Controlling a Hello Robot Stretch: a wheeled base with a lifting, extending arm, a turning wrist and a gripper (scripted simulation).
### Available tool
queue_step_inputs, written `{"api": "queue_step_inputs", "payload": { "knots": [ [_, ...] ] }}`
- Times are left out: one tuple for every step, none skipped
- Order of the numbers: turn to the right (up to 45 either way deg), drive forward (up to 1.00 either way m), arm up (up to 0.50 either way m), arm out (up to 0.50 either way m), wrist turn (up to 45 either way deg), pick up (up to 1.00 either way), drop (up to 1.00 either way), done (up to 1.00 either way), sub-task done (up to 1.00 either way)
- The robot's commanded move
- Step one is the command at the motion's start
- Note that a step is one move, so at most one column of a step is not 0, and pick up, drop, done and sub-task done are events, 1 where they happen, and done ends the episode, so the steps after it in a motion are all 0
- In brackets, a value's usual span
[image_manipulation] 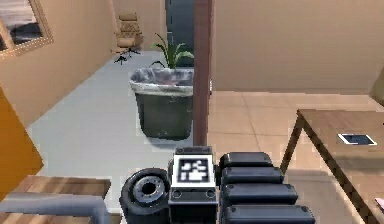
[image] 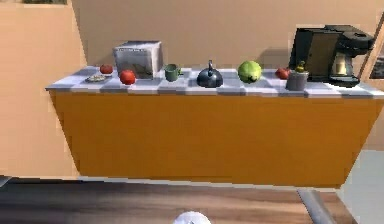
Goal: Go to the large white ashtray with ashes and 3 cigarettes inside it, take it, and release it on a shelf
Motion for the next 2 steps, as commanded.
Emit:
{"api": "queue_step_inputs", "payload": {
  "knots": [
    [3.0, 0.0, 0.0, 0.0, 0.0, 0.0, 0.0, 0.0, 0.0],
    [0.0, 0.1, 0.0, 0.0, 0.0, 0.0, 0.0, 0.0, 0.0]
  ]
}}
